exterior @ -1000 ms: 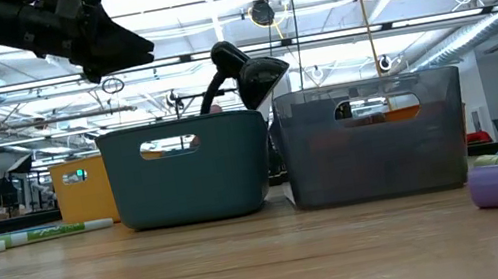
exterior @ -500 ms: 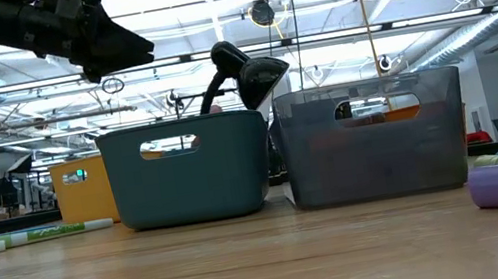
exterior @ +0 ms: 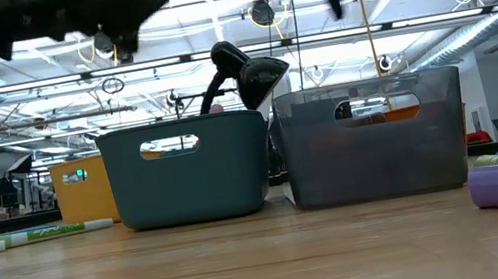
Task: Pick & Place Markers
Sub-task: Put the white and black highlighter into the yellow bin
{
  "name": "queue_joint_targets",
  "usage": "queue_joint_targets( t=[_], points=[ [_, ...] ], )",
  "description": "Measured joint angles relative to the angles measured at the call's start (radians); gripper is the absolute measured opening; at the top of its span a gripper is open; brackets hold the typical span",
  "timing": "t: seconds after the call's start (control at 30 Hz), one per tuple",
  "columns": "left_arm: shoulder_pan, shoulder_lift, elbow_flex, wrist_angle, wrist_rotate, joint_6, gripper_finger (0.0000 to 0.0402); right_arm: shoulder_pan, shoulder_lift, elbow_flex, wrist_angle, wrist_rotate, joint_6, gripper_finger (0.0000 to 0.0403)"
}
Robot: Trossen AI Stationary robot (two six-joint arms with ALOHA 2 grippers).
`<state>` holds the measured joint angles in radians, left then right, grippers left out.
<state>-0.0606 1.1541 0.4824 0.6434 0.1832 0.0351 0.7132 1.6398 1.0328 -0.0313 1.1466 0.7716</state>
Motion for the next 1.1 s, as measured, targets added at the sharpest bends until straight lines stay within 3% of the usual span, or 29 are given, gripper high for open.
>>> queue_joint_targets(
  t=[0.2, 0.33, 0.53, 0.7, 1.1],
  points=[
    [-0.084, 0.191, 0.0, 0.283, 0.003, 0.098, 0.017, -0.033, 0.0, -0.176, 0.553, -0.166, -0.311, 0.0021],
    [-0.098, 0.288, 0.039, 0.359, 0.0, 0.066, 0.017, -0.033, 0.0, -0.251, 0.785, -0.206, -0.419, 0.0022],
    [-0.103, 0.433, 0.227, 0.262, 0.0, -0.051, 0.017, -0.033, 0.0, -0.267, 0.818, -0.208, -0.44, 0.0022],
    [-0.129, 0.543, 0.36, 0.176, 0.001, -0.018, 0.017, -0.033, 0.0, -0.267, 0.818, -0.209, -0.443, 0.0022],
    [-0.145, 0.689, 0.517, 0.174, 0.0, -0.023, 0.017, -0.031, 0.0, -0.267, 0.82, -0.209, -0.443, 0.0022]
  ],
)
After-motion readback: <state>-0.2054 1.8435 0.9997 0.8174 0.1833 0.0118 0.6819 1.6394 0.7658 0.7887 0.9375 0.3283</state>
